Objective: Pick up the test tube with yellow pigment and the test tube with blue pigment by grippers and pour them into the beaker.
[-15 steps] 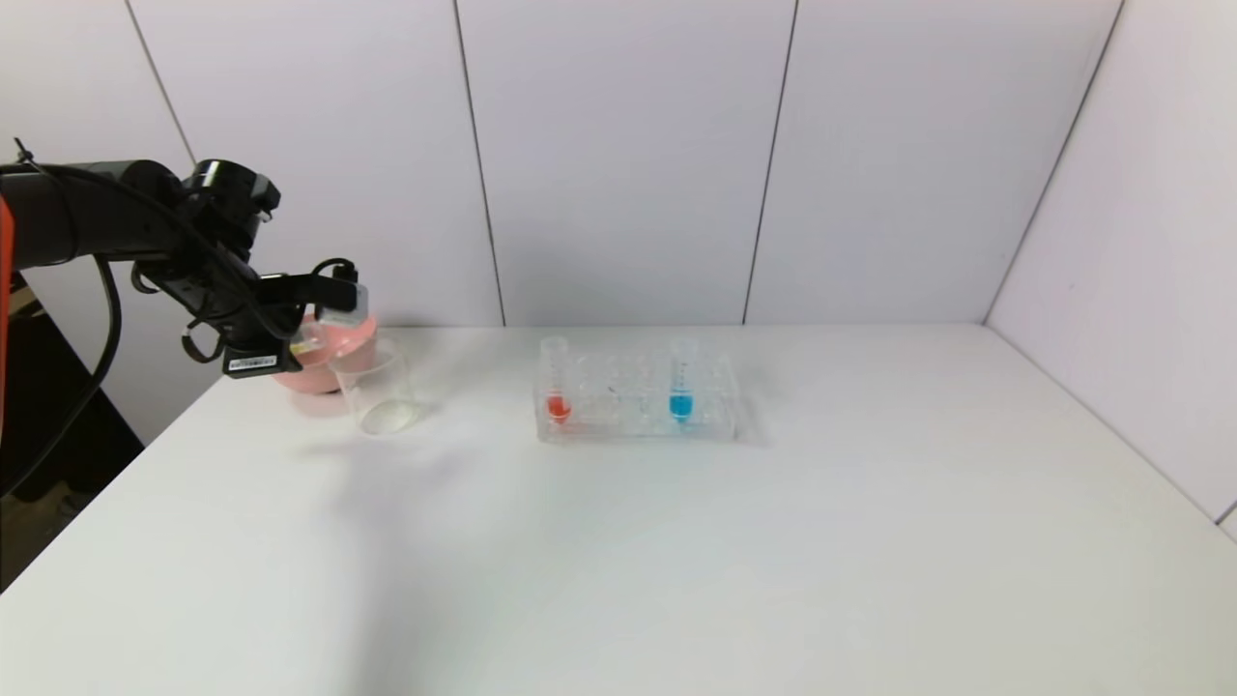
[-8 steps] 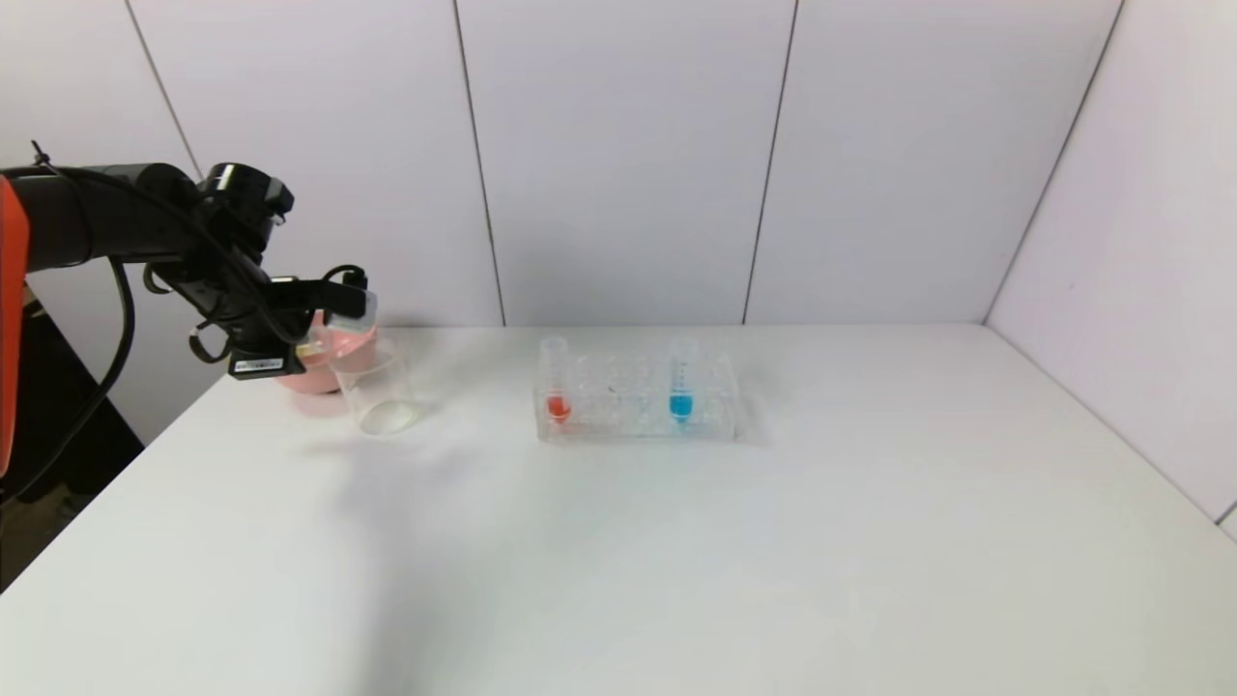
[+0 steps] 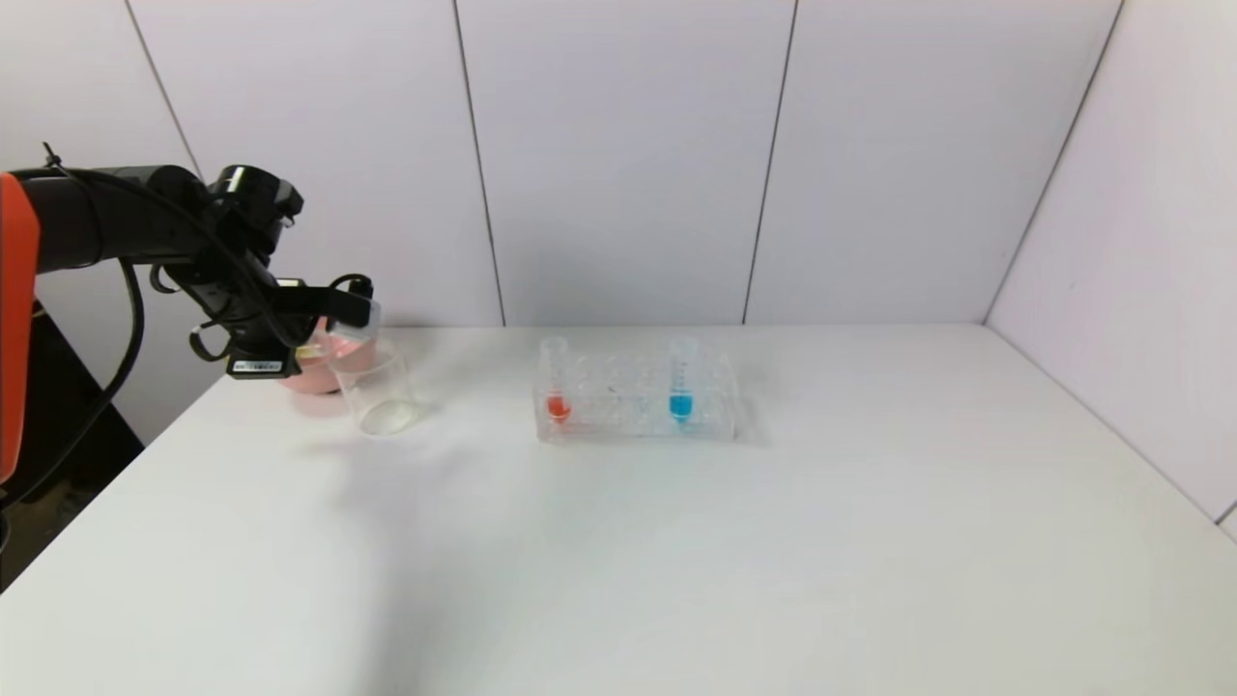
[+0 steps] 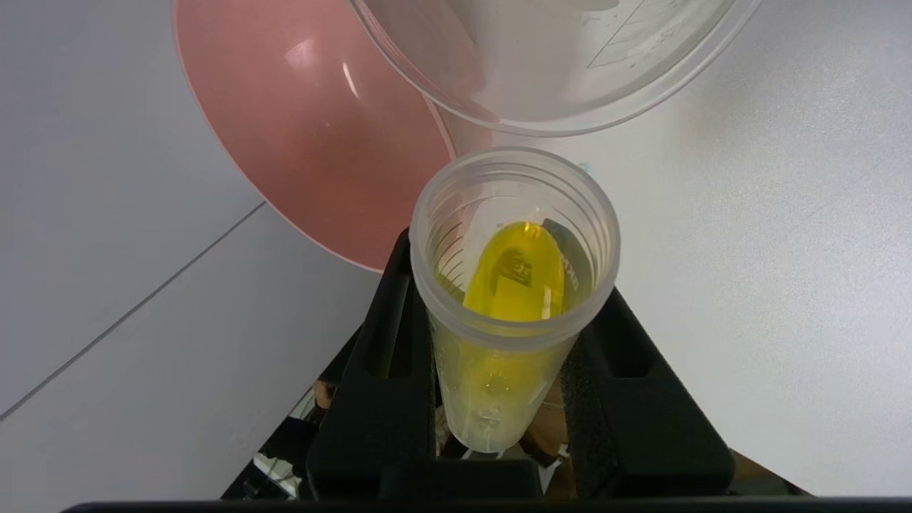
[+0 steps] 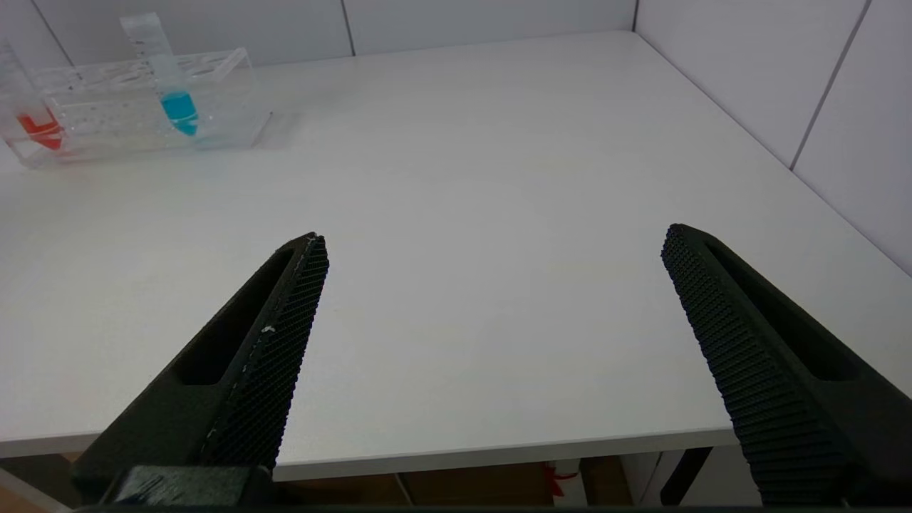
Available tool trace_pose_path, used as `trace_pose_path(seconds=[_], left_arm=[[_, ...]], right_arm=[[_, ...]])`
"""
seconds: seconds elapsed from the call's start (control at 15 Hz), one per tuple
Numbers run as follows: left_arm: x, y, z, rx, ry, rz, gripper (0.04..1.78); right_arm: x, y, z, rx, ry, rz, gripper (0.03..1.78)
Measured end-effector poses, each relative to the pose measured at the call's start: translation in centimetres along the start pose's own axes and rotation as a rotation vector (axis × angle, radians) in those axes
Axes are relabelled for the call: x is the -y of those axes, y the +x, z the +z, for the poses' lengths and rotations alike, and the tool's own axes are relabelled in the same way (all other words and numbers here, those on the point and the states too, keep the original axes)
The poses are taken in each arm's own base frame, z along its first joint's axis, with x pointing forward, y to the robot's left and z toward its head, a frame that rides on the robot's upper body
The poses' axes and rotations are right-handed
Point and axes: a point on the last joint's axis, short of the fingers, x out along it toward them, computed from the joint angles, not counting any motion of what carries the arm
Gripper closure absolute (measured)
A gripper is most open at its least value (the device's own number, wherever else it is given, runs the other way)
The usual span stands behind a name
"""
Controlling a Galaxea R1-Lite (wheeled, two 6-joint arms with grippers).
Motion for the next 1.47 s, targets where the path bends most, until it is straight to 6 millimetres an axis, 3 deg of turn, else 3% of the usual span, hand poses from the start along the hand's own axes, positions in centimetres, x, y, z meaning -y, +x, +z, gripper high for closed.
trace_pose_path(seconds=[0.67, 1.47], left_arm=[[0.1, 0.0, 1.2, -0.033, 0.048, 0.006, 1.31], [0.0, 0.0, 1.3, -0.038, 0.043, 0.017, 1.31]], right_arm=[[0.0, 0.0, 0.0, 0.000, 0.000, 0.000, 0.10], [0.0, 0.0, 0.0, 0.000, 0.000, 0.000, 0.10]])
